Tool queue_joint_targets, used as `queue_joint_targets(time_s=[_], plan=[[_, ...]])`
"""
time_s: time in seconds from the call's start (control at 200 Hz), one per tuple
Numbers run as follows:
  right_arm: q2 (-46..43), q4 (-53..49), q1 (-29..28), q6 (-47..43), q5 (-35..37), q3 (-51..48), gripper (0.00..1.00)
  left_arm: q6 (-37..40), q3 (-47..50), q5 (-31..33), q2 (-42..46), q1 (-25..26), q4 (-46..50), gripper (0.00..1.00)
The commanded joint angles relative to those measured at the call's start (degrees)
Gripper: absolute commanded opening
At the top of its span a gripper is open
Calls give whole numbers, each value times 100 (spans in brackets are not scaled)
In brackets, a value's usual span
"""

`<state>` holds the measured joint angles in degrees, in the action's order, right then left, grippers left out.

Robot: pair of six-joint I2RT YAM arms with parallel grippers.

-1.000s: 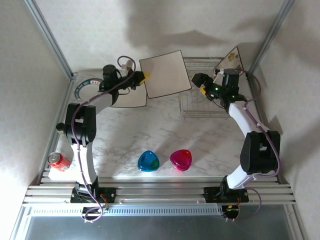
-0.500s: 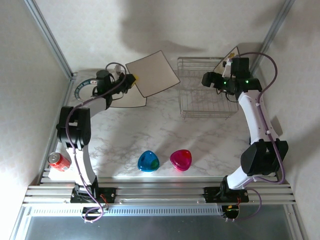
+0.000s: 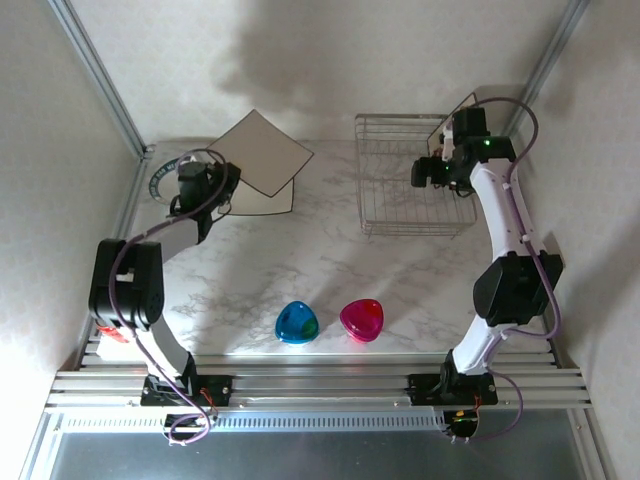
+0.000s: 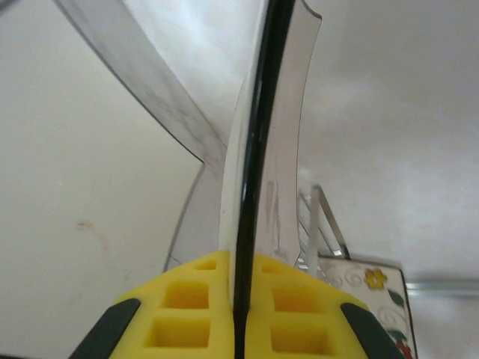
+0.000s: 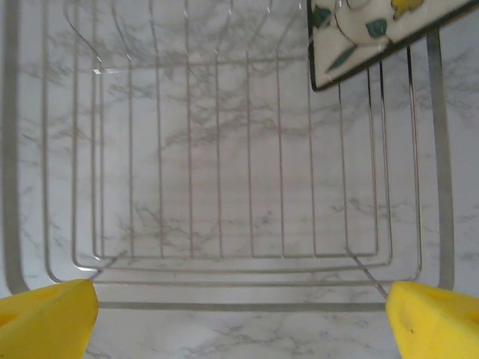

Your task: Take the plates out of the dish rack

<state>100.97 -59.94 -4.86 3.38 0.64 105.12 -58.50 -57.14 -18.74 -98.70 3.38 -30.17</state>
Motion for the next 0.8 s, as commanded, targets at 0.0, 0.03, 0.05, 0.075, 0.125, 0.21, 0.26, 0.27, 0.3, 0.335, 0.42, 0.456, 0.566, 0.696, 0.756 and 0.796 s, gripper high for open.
queue_joint_targets(time_s=[0.0,0.03,0.05,0.075,0.125,0.21,0.26,0.27,0.3,0.335,0.42,0.456,0.566,0.696,0.756,0.796], plan=[[42,-333,-67,-188,245,292,99,-275,166,932,661,121,-1317,0],[65,-339,-79,-188,226,322,99,-344,260,1102,719,162,-1347,0],[78,-342,-87,-187,217,347,99,-390,336,1218,743,184,-1392,0],[93,-343,-99,-196,218,372,99,-456,422,1350,781,218,-1458,0],[132,-361,-131,-206,218,418,99,-654,621,1606,846,273,-1655,0],[220,-401,-174,-219,284,471,99,-1003,921,1998,893,384,-2001,0],[272,-423,-193,-226,333,497,99,-1175,1071,2228,888,463,-2184,0],[287,-433,-195,-231,336,498,99,-1208,1097,2262,890,482,-2227,0],[322,-438,-202,-241,337,501,99,-1309,1166,2377,875,535,-2319,0],[348,-435,-205,-241,339,501,99,-1392,1249,2495,841,597,-2440,0],[379,-412,-234,-241,313,476,99,-1567,1458,2786,754,737,-2748,0],[401,-389,-227,-241,299,466,99,-1637,1526,2882,709,786,-2881,0],[460,-404,-286,-241,232,493,99,-1770,1696,3187,494,900,-3375,0],[536,-537,-404,-314,245,562,99,-1990,1755,3500,85,1002,-4034,0],[562,-592,-435,-346,281,562,99,-2100,1714,3576,-134,1050,-4242,0],[572,-618,-444,-363,291,570,99,-2136,1664,3579,-250,1085,-4317,0]])
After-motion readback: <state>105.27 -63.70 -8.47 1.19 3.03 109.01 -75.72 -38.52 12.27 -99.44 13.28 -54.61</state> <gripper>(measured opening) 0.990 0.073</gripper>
